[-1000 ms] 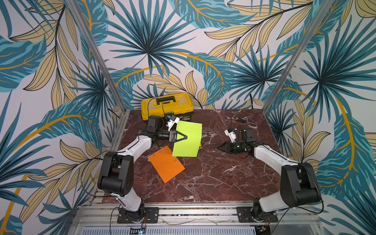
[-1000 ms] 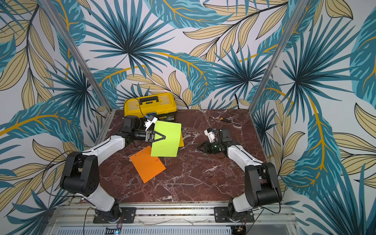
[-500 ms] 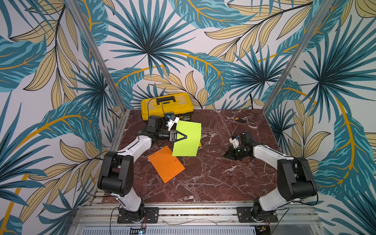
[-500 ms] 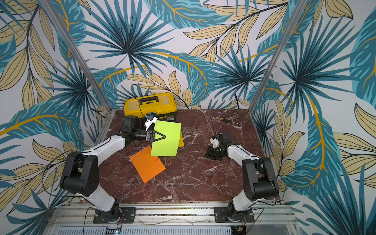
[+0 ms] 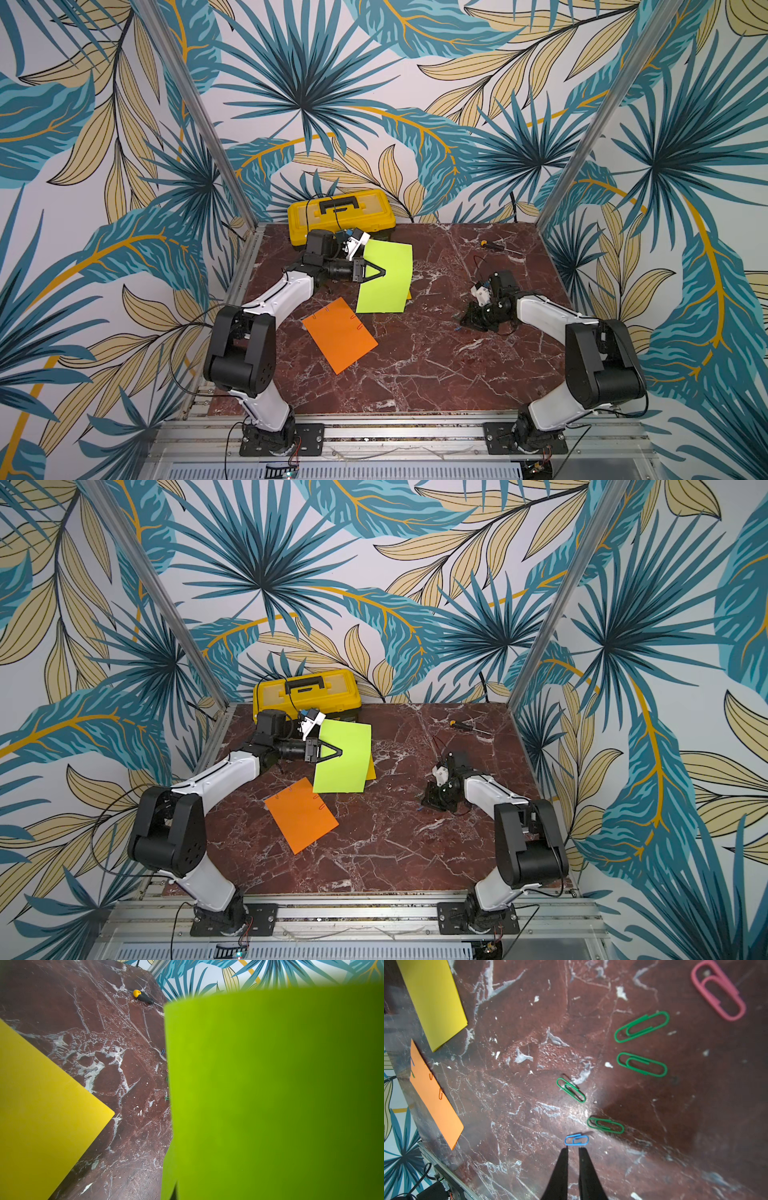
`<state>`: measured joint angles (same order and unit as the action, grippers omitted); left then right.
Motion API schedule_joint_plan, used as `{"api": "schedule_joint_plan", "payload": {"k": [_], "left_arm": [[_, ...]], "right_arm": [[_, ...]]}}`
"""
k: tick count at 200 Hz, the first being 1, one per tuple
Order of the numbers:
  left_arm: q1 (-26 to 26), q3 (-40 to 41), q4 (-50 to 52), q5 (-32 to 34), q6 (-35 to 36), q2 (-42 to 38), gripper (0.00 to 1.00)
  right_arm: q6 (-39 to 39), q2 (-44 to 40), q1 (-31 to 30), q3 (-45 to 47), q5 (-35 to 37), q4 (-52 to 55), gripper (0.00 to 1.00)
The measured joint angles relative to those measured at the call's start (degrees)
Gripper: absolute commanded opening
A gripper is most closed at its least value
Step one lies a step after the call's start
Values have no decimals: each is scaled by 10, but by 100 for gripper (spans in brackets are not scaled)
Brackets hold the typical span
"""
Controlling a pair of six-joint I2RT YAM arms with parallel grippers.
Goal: Unclip the paperclips from the documents
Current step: Place the paper clip at the center of the board.
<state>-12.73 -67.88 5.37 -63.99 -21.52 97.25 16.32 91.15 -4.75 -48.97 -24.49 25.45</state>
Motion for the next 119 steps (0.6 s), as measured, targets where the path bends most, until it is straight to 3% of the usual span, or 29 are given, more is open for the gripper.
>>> {"api": "schedule_joint_plan", "payload": {"k": [119], "left_arm": [[-3,-93,0,50,-26,128,0]], "right_arm": [[-1,-35,0,-43,-11,18,40]]}}
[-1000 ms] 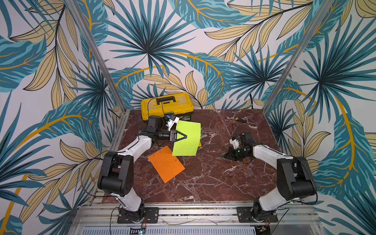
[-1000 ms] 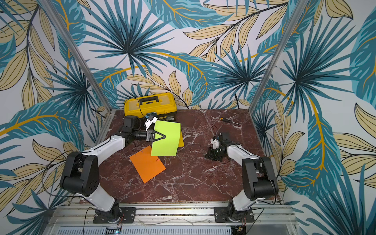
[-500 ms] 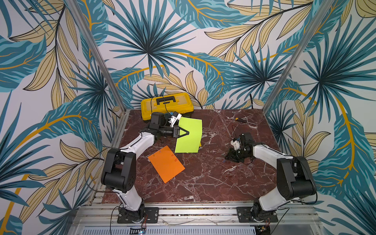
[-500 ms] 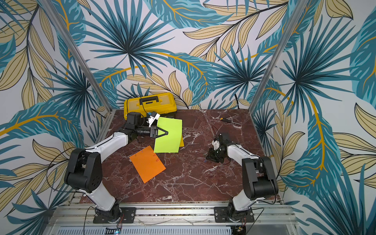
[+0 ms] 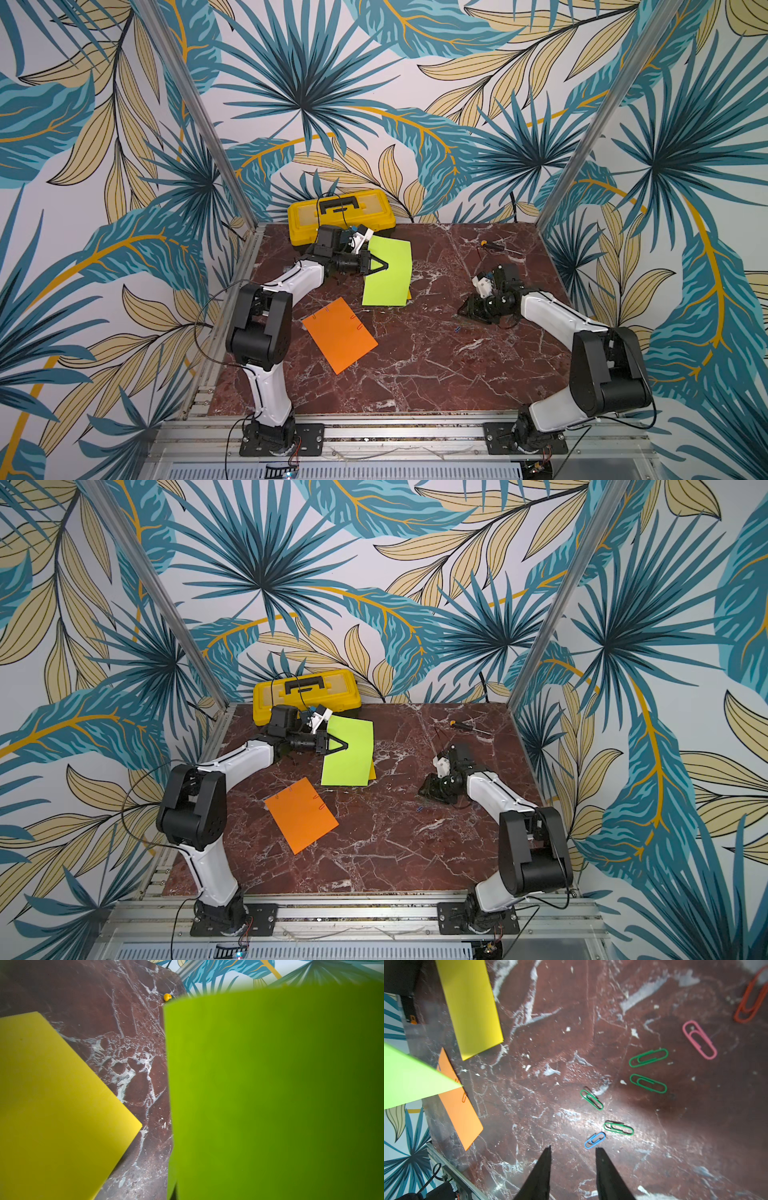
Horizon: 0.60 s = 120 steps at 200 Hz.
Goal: Unclip the paperclips from the documents
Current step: Place the paper clip at the center of the board, then place the document at the document.
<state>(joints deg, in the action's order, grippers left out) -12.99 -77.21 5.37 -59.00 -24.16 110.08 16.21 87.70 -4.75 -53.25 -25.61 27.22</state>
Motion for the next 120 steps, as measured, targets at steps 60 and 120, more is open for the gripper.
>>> {"api": "schedule_joint_plan", "payload": {"k": [60,120], "left_arm": [[-1,-78,-1,36,-7,111,0],[0,-86,2,103,-11,164,25]], "right_arm": [[0,-23,0,-28,-19,20,42],[0,-35,0,-32,-28,30,42]]}}
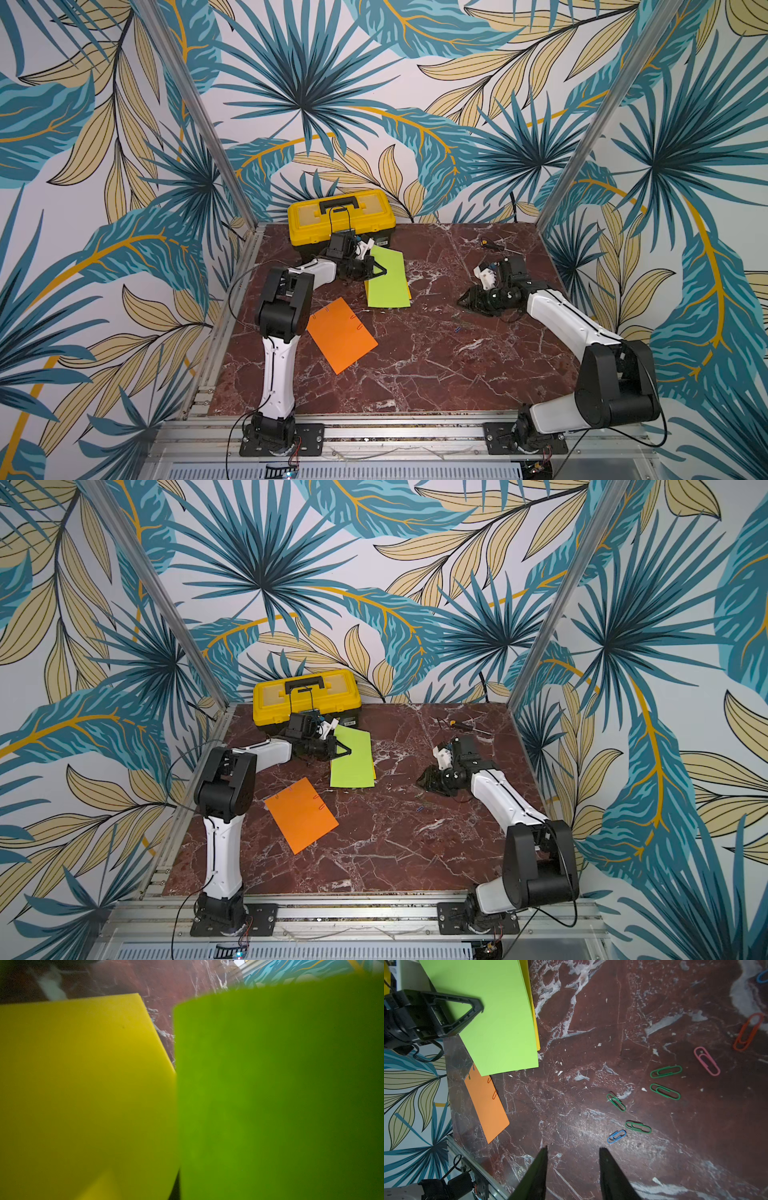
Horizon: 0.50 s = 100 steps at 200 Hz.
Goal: Unclip the paperclips from the documents
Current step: Place the document at the document.
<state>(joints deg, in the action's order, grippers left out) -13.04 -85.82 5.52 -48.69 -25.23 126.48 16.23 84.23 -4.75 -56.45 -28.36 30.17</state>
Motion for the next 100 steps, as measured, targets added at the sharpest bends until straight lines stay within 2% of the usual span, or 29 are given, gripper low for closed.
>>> {"api": "schedule_joint_plan", "payload": {"k": [18,51,100], "left_arm": [[0,0,1,29,-2,0,38],[0,0,15,91,4,0,51],[-4,10,62,205,29,-30,62]], "right_arm": [[0,0,0,-1,-3,0,43],[0,0,0,-1,-9,0,43],[0,0,0,-1,-20,-1,45]]}}
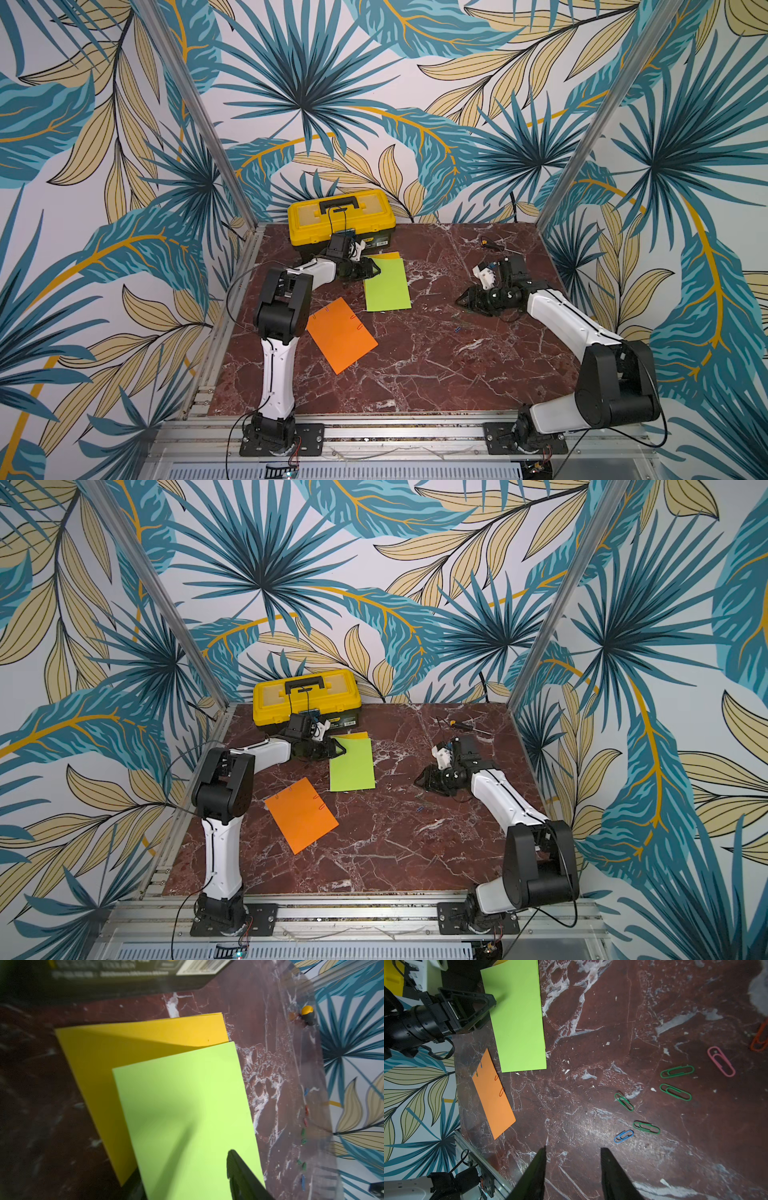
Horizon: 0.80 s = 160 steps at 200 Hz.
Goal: Unclip the paperclips from the documents
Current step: Place the document at the document, then move the document to the center of the board.
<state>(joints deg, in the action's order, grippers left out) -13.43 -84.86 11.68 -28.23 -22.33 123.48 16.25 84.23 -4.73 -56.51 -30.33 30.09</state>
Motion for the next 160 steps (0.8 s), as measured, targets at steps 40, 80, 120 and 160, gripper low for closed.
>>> {"api": "schedule_joint_plan", "payload": {"k": [40,80,120,160], "left_arm": [[-4,15,37,91,17,-52,73],[-7,47,51,142,27,-96,75],[-19,120,80,176,30,-176,75],[-29,229,111,192,1,-281,73]], "right_arm": [[2,0,0,0,-10,-2,51],[4,0,0,0,-17,-3,55],[7,0,0,3,-24,-13,57],[11,0,0,12,-35,-27,58]]}}
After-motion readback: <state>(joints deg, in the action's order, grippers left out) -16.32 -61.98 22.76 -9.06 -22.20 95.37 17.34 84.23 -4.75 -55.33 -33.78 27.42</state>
